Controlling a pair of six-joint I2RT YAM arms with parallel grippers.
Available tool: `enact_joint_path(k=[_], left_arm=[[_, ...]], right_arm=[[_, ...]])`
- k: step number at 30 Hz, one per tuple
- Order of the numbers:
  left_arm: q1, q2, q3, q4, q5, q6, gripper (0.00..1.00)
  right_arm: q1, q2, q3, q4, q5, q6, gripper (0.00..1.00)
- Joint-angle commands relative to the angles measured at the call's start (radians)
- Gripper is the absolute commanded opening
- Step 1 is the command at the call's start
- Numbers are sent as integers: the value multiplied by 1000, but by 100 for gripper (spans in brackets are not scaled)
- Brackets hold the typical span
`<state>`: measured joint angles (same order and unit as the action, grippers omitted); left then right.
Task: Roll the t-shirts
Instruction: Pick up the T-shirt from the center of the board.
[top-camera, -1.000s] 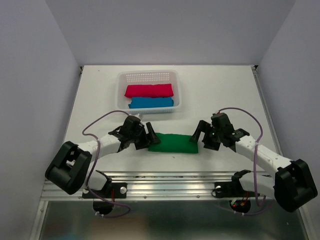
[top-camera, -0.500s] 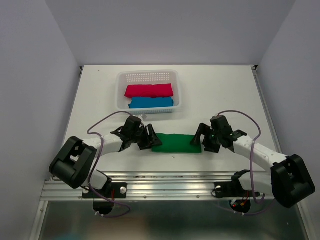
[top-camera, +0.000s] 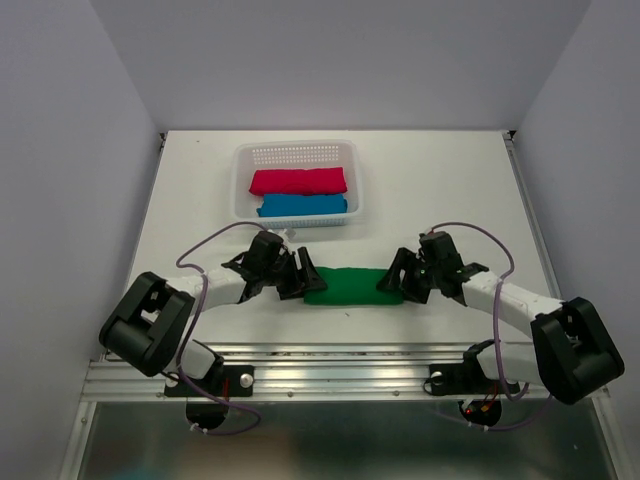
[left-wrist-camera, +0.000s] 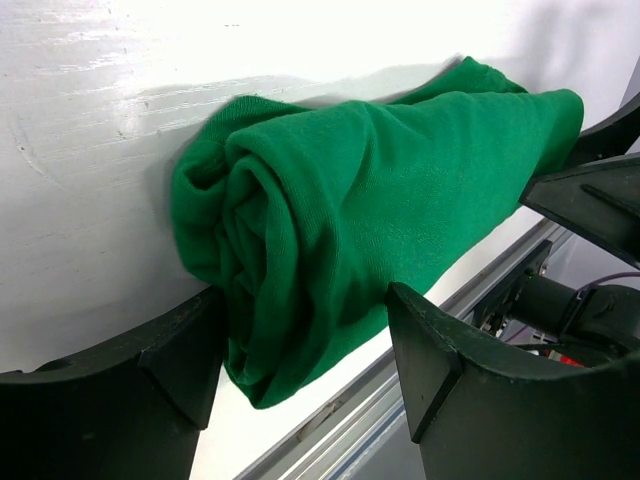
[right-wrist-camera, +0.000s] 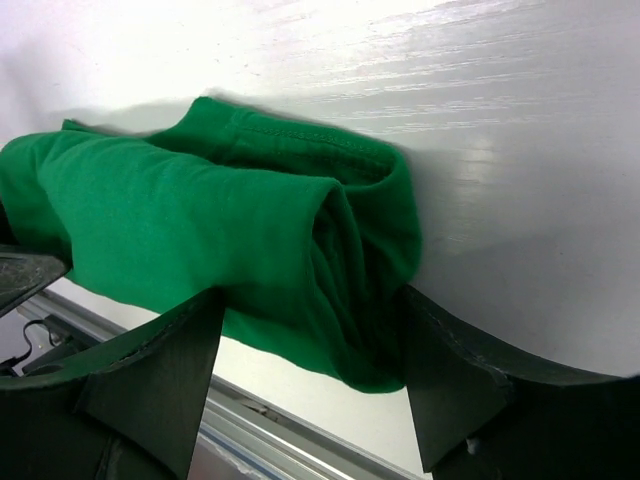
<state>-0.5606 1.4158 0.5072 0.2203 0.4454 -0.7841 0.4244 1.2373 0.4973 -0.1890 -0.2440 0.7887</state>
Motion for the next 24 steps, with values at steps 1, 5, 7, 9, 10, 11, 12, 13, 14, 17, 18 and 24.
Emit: enact_joint_path(k=[1,5,7,9,10,11,12,13,14,17,18,24], left_arm=[[1,34,4,-55,-14,32,74],[-1,55,-1,-52,-13,32,73],[1,58,-4,-52,-17,29,73],[1,61,-7,-48,-19,25,67],[1,61,-7,-47,-19,23,65],[1,61,-9,-47,-19,22,63],[1,61,-7,-47,-20,20,57],[-1,58,-6,-47,-22,16,55],[1,57,-6,-47,-24,16,52],[-1,58,4,-52,-28,11,35],[1,58,11,-55,-30,13,25],[1,41,62,-91,-37,14,0]], right_arm=[[-6,33,-51,31,5,4,74],[-15,25,-68,31,35,17,78],[-15,16,-72,30,55,21,81],[-15,11,-83,29,69,35,78],[-15,8,-88,29,77,38,76],[-15,8,-89,31,78,43,73],[-15,8,-92,31,81,50,70],[-15,7,-94,33,89,53,62],[-15,7,-95,33,94,55,57],[-15,-2,-92,33,112,63,37],[-15,-5,-89,31,114,64,28],[-15,4,-29,42,71,43,8]])
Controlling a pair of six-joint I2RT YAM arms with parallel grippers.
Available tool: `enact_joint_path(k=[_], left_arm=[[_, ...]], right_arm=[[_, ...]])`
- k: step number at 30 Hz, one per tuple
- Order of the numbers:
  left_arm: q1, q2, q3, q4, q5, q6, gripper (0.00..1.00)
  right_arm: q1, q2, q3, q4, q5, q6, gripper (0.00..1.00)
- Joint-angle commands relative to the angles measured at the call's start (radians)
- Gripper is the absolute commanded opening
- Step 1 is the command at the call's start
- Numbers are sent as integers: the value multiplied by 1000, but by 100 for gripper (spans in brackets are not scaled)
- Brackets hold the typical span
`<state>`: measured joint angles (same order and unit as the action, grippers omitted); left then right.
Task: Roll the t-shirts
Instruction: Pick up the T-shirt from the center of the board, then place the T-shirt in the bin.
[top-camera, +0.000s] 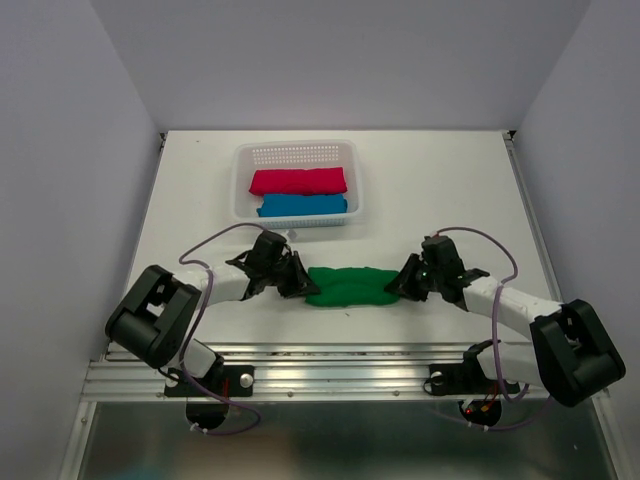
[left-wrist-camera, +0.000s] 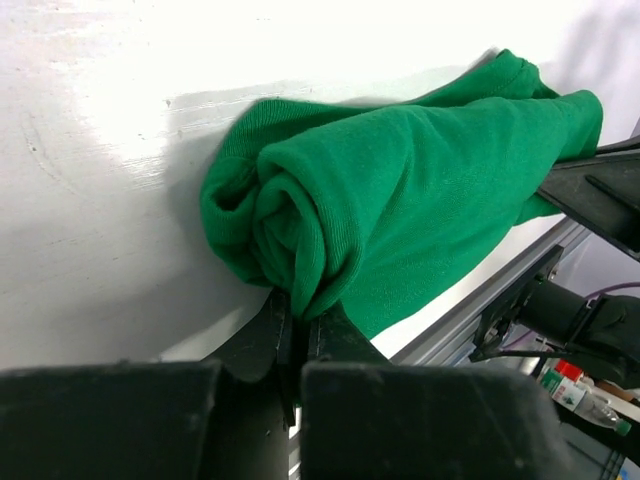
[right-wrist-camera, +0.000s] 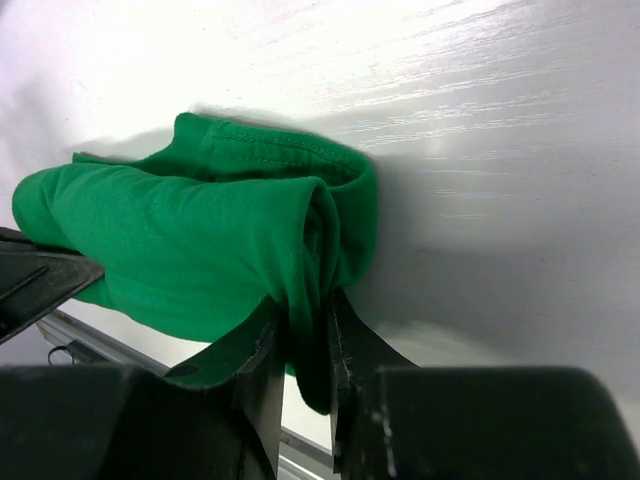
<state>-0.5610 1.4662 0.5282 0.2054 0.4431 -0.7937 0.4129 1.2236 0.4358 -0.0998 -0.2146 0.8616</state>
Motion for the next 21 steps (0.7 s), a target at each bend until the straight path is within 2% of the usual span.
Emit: enact_joint_path(k=[1,13,21], left_arm=[[0,-26,50,-101,-44,27,0],[0,-168,269,-380,-150,85,0],[4,-193,446,-512,-202,137,0]], right_arm=[[-3,17,43,-51,37,-33,2],[-3,-81,270,-215,26,-76,1],[-3,-95,440,-290,35,-105,1]])
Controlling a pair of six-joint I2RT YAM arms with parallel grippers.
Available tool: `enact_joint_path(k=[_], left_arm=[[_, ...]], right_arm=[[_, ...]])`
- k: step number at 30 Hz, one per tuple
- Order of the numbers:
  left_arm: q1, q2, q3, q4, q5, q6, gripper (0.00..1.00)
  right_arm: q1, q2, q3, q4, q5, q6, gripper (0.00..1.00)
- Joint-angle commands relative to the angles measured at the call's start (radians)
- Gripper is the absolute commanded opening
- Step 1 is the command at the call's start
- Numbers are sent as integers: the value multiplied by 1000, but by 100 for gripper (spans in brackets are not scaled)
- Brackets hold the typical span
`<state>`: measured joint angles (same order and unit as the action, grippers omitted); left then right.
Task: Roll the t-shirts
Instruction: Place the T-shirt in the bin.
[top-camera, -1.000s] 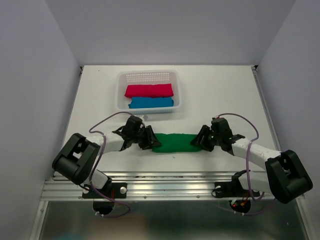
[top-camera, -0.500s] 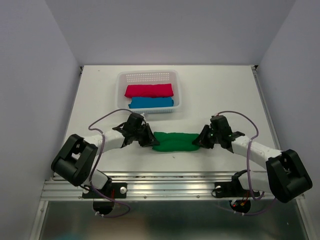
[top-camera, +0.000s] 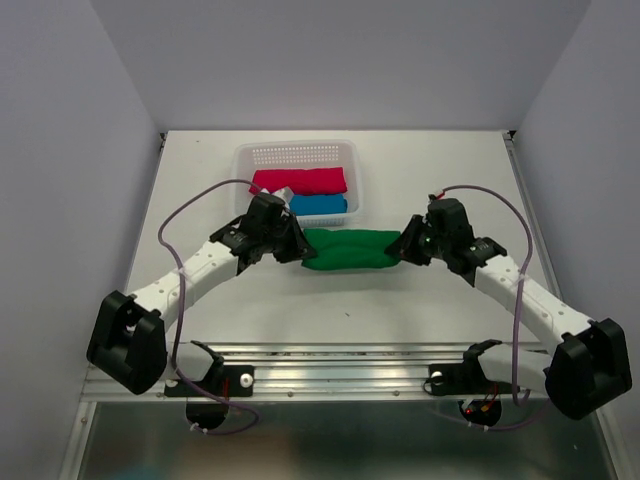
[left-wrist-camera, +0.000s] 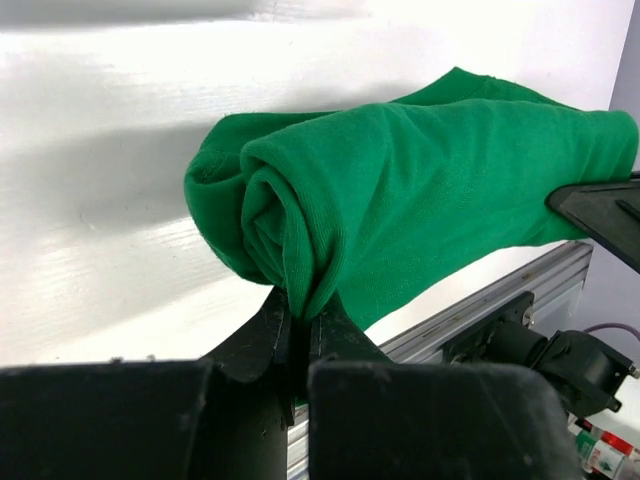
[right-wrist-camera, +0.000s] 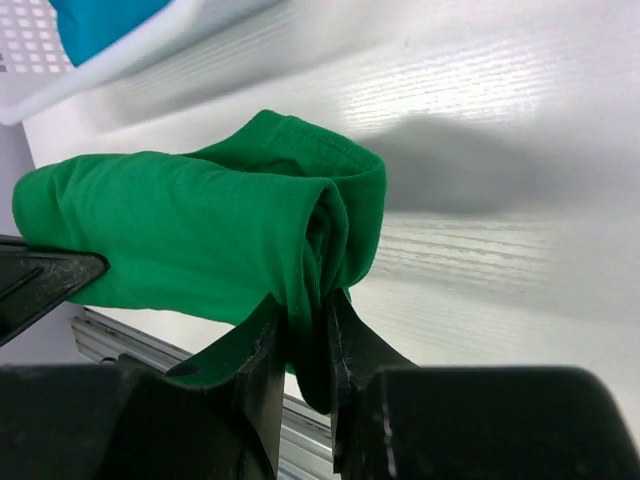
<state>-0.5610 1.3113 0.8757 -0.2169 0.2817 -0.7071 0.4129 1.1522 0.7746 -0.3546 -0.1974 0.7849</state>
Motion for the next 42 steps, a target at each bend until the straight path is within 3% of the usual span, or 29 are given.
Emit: enact_joint_path(k=[1,7,13,18,26,36,42], left_arm=[[6,-40,118,-101,-47,57,0],[93,26,353,-237,-102,156,0],[208,164,616,-323,-145,248,0],[283,259,750,-332,-136,305,0],[386,371,746,-274,-90,350,0],[431,483,707,-249,-55,382,0],[440,485,642,-254,-65,405,0]], right_arm=[[-3,-23,118,-41,21,-33,1],[-3,69,312,-60,38,-93,1],[-3,311,544,-57,26,-176,1],[-3,492,734,-20,4,-207,1],[-3,742,848,66,-65,-202,1],[29,892,974,42,-88,-210,1],[38,896,933,32,-47,-220,1]])
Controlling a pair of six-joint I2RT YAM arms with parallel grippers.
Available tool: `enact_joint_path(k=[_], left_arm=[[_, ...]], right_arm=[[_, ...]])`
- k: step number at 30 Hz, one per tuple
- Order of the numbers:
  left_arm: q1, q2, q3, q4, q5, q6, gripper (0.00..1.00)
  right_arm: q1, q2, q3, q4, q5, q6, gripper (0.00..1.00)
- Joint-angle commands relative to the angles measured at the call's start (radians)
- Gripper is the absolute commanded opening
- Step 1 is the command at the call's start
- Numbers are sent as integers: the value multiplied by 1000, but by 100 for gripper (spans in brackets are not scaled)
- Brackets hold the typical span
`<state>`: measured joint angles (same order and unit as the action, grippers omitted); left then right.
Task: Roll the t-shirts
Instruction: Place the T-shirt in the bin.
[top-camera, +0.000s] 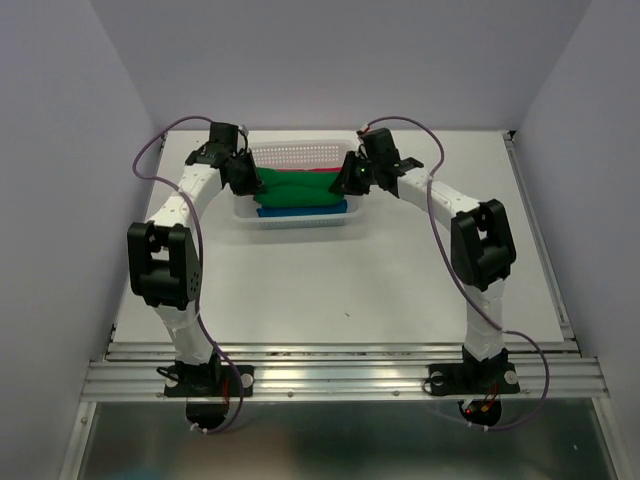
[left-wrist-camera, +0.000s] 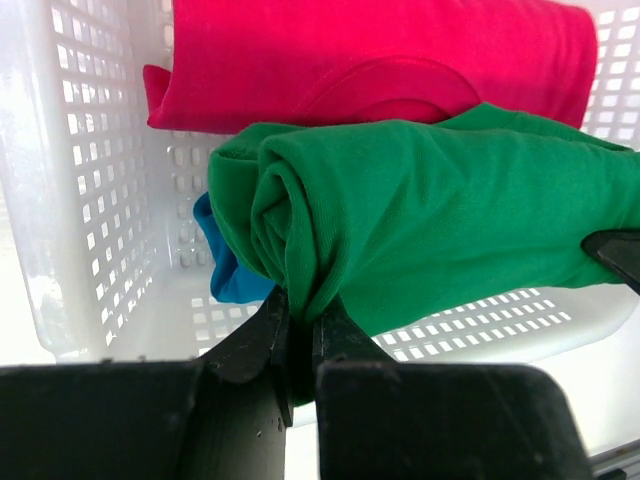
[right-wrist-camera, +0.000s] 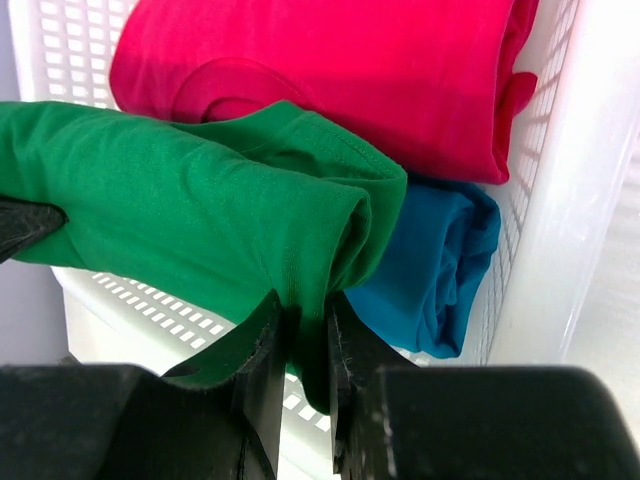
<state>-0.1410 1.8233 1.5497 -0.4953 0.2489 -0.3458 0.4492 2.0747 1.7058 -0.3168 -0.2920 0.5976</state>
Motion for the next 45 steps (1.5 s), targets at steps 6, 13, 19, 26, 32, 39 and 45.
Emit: enact_joint_path(k=[6,13,19,26,32,39,45], left_arm=[[20,-25,-60,18,-22,64,0],[20,-50,-109,6,-62,77,0],[20,-36,-132,12,-73,83,0],[20,-25,-129,8,-95,82,0],[20,-18,-117,-11,-68,82,5],[20,-45,-88,-37,-91,93,44],[20,-67,-62,-48,-77,93,63]], right_arm=[[2,-48,-12,-19,90,-45,1],[2,-56,-41,-21,94,-45,1],[2,-57,-61,-22,99,-58,1],[2,-50,-63,-27,102,-67,1],[2,-47,-49,-34,97,-76,13],[2,-67,-37,-54,108,-94,26],[2,-87,-31,-64,116,-97,44]])
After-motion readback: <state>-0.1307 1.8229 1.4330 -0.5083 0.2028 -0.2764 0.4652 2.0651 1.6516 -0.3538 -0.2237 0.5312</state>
